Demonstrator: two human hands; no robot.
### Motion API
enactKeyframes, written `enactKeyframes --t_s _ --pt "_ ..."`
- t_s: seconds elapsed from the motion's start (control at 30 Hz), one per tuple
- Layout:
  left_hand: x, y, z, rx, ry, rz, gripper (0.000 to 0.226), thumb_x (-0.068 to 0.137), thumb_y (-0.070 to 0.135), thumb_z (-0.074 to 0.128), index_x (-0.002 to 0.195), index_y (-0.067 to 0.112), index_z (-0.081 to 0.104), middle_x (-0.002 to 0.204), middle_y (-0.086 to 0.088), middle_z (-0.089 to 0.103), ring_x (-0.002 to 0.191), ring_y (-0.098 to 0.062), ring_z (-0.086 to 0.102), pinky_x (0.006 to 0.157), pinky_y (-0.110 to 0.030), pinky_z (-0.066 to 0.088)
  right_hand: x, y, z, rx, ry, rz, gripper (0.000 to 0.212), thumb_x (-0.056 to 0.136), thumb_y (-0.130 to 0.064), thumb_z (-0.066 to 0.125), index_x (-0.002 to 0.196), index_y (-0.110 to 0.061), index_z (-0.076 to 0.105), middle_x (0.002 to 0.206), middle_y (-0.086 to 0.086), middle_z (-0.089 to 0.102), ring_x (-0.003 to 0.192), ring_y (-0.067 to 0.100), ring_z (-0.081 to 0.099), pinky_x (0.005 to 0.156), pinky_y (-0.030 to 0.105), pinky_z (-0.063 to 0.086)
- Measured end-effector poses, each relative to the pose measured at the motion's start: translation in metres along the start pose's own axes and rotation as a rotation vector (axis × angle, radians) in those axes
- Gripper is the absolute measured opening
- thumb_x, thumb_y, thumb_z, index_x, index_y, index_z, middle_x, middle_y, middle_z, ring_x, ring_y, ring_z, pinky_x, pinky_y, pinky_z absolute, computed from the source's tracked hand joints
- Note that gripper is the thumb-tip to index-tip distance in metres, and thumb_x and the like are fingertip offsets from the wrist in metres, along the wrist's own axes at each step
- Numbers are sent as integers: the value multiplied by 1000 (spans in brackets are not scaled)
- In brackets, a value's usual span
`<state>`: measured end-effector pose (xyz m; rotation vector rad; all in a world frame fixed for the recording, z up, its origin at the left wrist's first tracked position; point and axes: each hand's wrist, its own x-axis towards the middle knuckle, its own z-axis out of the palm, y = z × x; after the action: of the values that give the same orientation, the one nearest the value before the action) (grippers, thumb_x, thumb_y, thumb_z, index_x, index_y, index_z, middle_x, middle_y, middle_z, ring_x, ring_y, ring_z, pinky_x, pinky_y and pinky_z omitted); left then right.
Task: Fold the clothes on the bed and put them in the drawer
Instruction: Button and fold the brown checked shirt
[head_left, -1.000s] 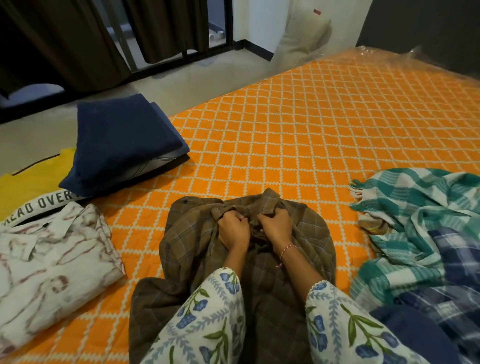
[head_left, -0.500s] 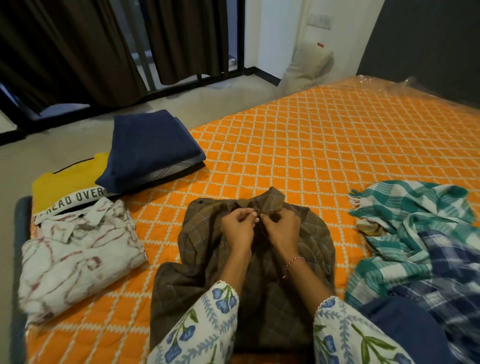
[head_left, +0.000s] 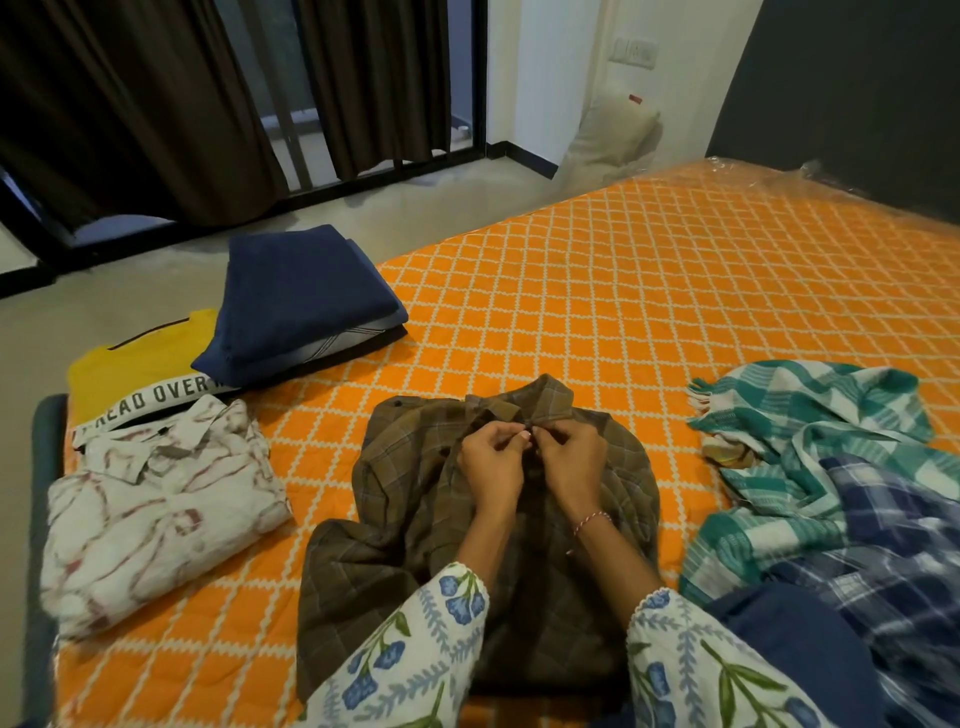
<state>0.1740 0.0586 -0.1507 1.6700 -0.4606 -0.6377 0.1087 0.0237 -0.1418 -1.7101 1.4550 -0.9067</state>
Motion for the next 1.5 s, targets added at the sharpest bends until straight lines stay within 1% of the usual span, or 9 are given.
enactKeyframes --t_s 0.13,0.2,0.37,0.57,0.77,0.93,1.1,1.37,1.5 --pt "1 -1 6 -27 84 -48 9 84 -1 65 80 6 69 76 -6 68 73 -15 66 69 -27 54 1 2 4 66 40 80 17 86 -10 65 69 -9 69 65 5 66 64 18 62 59 28 48" --pt "1 1 9 2 107 -43 8 84 0 65 82 6 71 76 -2 67 74 -11 64 68 -22 53 1 3 5 44 19 76 25 86 -10 65 62 -12 58 57 -1 57 57 14 56 50 15 42" --pt "6 -2 7 29 49 -31 7 84 2 66 86 6 72 79 -2 69 78 -13 66 74 -27 55 4 7 3 9 -51 5 16 87 -11 65 73 -3 69 63 1 59 56 4 50 49 7 38" --pt "15 -6 -3 -56 -64 -89 7 86 -1 63 88 1 69 74 3 65 68 0 59 59 -8 47 17 16 -7 516 -316 366 17 91 1 56 78 -3 67 76 9 66 74 17 65 59 19 56" --pt "15 -19 -2 -43 -136 -157 13 87 -3 60 96 -2 69 79 -1 65 71 -2 59 58 -7 48 23 23 -5 329 -352 241 5 85 2 64 88 3 68 77 8 66 71 17 65 55 17 54" --pt "9 -28 4 -51 -54 -208 5 86 4 64 88 4 69 70 1 63 65 -5 58 52 -9 46 21 35 8 22 -313 90 11 82 -10 70 82 2 70 76 10 70 72 22 67 67 39 57" --pt "8 -35 8 -128 -31 -337 9 83 10 67 75 11 63 70 -3 65 73 -16 63 72 -33 54 9 36 17 -86 -269 2 10 85 -9 65 76 -5 67 68 2 63 57 8 55 60 34 49" --pt "11 -40 1 -198 -137 -356 9 84 5 66 79 11 63 74 -1 66 70 -7 63 55 -13 50 14 45 27 -169 -266 -2 15 87 -12 61 76 -2 65 73 9 66 65 20 61 63 46 55" --pt "10 -45 5 -306 -93 -440 9 85 6 67 94 5 66 84 -3 67 79 -10 65 64 -16 52 18 46 24 -168 -330 -34 16 89 -12 60 83 2 66 80 12 68 70 20 63 67 41 55"
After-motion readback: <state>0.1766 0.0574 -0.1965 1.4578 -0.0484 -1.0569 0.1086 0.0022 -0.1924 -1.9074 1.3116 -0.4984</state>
